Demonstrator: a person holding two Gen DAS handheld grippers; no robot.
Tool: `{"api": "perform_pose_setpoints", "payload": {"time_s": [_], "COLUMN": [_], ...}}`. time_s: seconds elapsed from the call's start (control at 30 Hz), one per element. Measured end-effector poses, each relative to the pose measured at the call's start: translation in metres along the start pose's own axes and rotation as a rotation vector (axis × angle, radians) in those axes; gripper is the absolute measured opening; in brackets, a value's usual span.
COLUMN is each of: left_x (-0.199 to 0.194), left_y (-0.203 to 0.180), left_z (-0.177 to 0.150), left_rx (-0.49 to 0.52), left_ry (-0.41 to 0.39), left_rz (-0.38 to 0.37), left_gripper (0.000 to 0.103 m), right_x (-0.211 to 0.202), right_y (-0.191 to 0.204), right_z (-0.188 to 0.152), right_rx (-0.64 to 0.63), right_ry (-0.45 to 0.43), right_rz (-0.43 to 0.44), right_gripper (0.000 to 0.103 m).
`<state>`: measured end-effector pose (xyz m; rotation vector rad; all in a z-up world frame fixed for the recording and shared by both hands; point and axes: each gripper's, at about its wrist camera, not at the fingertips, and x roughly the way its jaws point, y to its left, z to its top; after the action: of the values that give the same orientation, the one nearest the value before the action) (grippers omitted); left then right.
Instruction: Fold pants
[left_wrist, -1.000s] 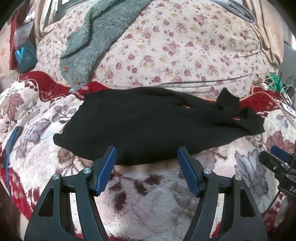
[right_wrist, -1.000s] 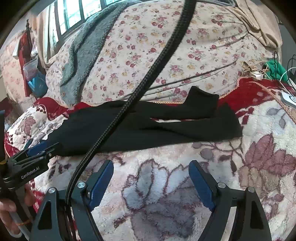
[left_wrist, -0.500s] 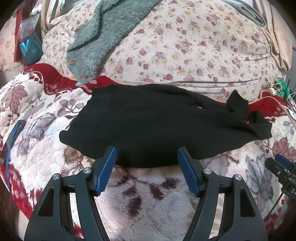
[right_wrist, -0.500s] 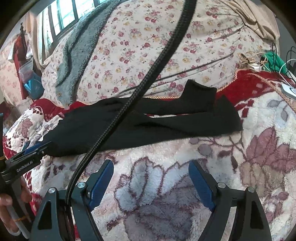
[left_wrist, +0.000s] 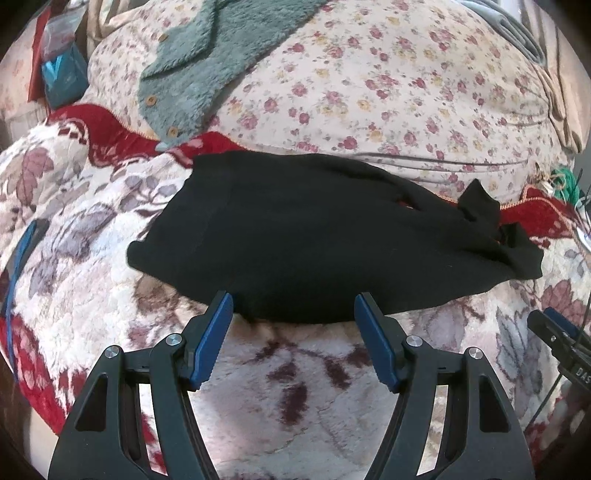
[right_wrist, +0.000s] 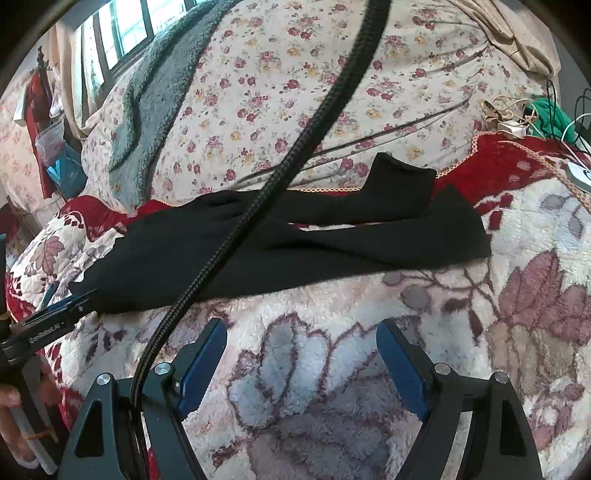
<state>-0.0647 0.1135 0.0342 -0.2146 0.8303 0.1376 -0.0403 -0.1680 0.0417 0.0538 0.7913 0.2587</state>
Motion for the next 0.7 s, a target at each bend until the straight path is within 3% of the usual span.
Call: {"api": "perform_pose_setpoints", "payload": {"time_s": [0.4,0.47,0.63,0.7], "left_x": [0.006,0.013,0.024,0.031], "left_y": [0.061,0.061,0.048,0.041], "left_z": [-0.001,-0.001,0.010,0.015], "left_rx": [-0.325,-0.342,-0.299,-0.283], "left_ry": [0.056,0.079,0.050,0.050], "left_rz": [-0.065,-0.077,-0.042,-0.038], "left_gripper": [0.069,0.069,0.070,0.084], "right_x": [0.008,0.009,0.015,0.019], "right_y": [-0.017,-0.023,-0.045,-0.054], "right_z": [0.005,0.007,0.012,0.014], "right_rx": [0.051,0.059,0.104,0.124], "right_ry": [0.009,0.013,0.035,0.048], "right_rz": [0.018,0.019,0.013,0.019], "right_gripper": [0.082,0.082,0.082,0.082]}}
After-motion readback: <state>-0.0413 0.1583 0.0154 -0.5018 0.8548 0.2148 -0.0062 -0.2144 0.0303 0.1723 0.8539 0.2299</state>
